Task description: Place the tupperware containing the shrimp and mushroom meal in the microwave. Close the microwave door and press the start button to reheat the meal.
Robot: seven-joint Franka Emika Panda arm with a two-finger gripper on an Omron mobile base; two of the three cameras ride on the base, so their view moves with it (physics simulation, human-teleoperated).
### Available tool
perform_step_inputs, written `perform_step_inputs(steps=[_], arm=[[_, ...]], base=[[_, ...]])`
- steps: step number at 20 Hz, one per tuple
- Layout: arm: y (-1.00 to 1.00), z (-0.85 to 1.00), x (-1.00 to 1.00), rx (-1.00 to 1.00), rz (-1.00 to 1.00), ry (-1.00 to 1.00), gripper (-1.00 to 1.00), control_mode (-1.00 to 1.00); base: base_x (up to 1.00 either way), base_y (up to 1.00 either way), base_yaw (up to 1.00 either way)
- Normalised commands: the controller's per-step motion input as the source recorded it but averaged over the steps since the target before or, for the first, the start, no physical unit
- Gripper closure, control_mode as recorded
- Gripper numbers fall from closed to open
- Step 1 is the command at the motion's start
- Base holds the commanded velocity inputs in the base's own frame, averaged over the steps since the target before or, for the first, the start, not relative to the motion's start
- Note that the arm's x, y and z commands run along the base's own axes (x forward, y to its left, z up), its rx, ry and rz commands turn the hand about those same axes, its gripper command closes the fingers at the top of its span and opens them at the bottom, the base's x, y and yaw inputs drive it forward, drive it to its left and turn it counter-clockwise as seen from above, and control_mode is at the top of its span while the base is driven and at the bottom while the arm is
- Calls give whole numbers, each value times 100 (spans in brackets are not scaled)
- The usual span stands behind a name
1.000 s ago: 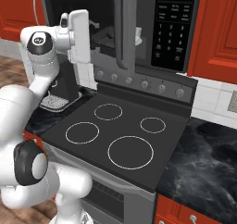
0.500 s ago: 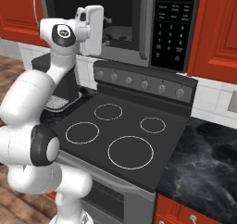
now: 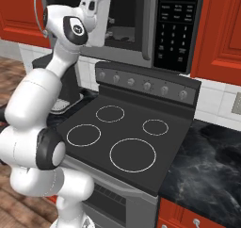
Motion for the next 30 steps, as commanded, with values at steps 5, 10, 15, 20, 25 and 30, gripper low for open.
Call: perform_step_inputs(steps=[5, 10, 15, 20, 25, 30], arm=[[-2, -48, 7, 1, 16, 0, -100, -100], [2, -65, -73, 0, 11, -2, -100, -100], [37, -8, -90, 0, 11, -14, -100, -100], [24, 28, -65, 3, 4, -16, -100, -100], [5, 46, -42, 13, 0, -17, -100, -100], [0, 35, -28, 25, -2, -12, -100, -100]], base=[[0, 0, 0], [0, 0, 0], [0, 0, 0], [0, 0, 0], [0, 0, 0], [0, 0, 0]])
